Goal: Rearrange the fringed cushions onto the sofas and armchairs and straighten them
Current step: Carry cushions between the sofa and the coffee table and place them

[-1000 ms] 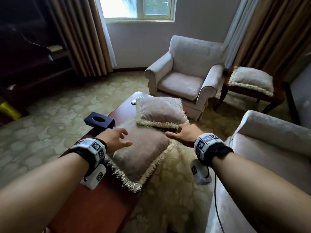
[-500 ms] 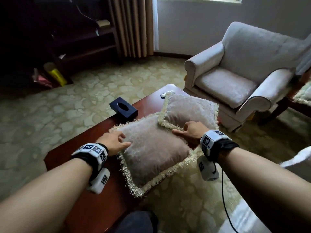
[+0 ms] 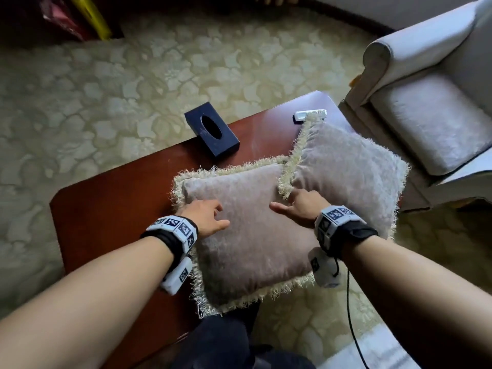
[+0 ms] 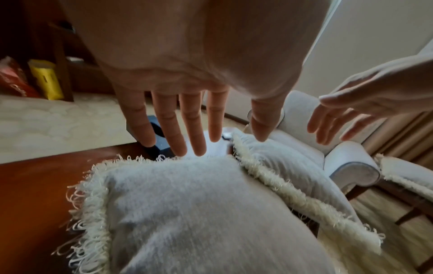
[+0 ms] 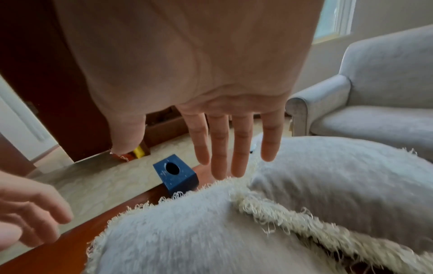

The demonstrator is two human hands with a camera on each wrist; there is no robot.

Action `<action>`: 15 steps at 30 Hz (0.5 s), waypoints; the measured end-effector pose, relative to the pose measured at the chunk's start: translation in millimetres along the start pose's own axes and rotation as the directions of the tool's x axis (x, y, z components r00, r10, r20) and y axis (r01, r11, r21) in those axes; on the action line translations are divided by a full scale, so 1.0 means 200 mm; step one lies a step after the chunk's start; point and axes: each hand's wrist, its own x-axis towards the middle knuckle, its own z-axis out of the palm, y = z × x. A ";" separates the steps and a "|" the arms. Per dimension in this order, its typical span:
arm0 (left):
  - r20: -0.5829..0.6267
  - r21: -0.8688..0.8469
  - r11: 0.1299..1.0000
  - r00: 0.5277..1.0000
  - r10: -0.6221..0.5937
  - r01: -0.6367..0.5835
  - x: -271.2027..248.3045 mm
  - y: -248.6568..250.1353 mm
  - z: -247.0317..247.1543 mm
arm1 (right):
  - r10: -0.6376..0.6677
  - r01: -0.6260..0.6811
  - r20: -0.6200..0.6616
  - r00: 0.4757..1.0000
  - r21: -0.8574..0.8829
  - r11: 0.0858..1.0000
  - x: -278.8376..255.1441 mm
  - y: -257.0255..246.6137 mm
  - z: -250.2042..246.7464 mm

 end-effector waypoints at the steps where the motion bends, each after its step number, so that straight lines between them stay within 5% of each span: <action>1: 0.027 0.024 1.000 1.000 -0.006 0.006 0.06 -0.01 0.02 | 0.008 -0.008 0.032 0.999 0.002 1.000 0.07 0.02 0.03; 7: 0.139 0.082 0.984 0.976 -0.169 0.158 0.36 -0.19 0.19 | 0.101 -0.095 0.216 0.971 -0.037 0.995 0.40 0.21 0.28; 15: 0.315 0.184 0.918 0.863 -0.394 0.352 0.63 -0.44 0.46 | 0.250 -0.252 0.371 0.894 -0.044 0.967 0.75 0.33 0.48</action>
